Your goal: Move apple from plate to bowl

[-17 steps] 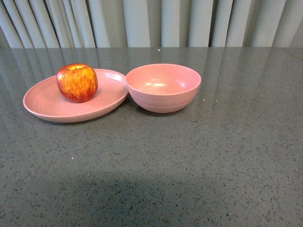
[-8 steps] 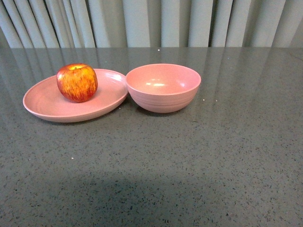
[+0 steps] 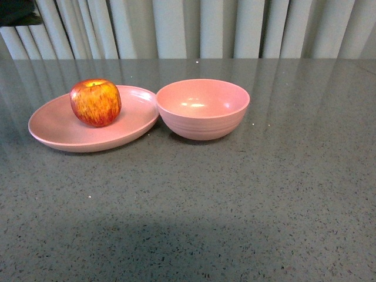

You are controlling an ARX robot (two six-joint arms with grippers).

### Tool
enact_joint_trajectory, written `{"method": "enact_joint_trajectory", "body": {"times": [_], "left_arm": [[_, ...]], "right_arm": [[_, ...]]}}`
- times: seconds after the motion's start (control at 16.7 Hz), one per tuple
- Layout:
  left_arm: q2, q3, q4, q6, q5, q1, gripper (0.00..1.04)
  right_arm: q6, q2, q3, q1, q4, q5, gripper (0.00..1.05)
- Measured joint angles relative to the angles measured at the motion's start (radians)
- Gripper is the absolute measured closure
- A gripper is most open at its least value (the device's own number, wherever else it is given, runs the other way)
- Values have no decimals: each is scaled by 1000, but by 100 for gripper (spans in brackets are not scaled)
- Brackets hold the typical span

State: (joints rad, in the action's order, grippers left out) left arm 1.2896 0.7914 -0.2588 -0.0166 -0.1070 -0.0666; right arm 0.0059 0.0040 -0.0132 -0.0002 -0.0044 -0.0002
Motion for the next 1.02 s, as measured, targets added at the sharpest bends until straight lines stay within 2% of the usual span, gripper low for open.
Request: {"method": "enact_joint_trajectory", "body": {"times": [0.12, 0.3, 0.6, 0.72, 1.02], "left_arm": [[184, 180, 63, 5, -43, -35, 7], [410, 362, 154, 8, -1, -64, 7], [541, 446, 251, 8, 34, -63, 7], [579, 457, 284, 17, -2, -60, 7], [582, 455, 312, 8, 21, -65, 7]], "right_arm": [[0, 0, 0, 0, 0, 0, 7], [0, 0, 0, 0, 0, 0, 7], [0, 0, 0, 0, 0, 0, 7], [0, 0, 0, 0, 0, 0, 7], [0, 0, 0, 0, 0, 0, 7]]}}
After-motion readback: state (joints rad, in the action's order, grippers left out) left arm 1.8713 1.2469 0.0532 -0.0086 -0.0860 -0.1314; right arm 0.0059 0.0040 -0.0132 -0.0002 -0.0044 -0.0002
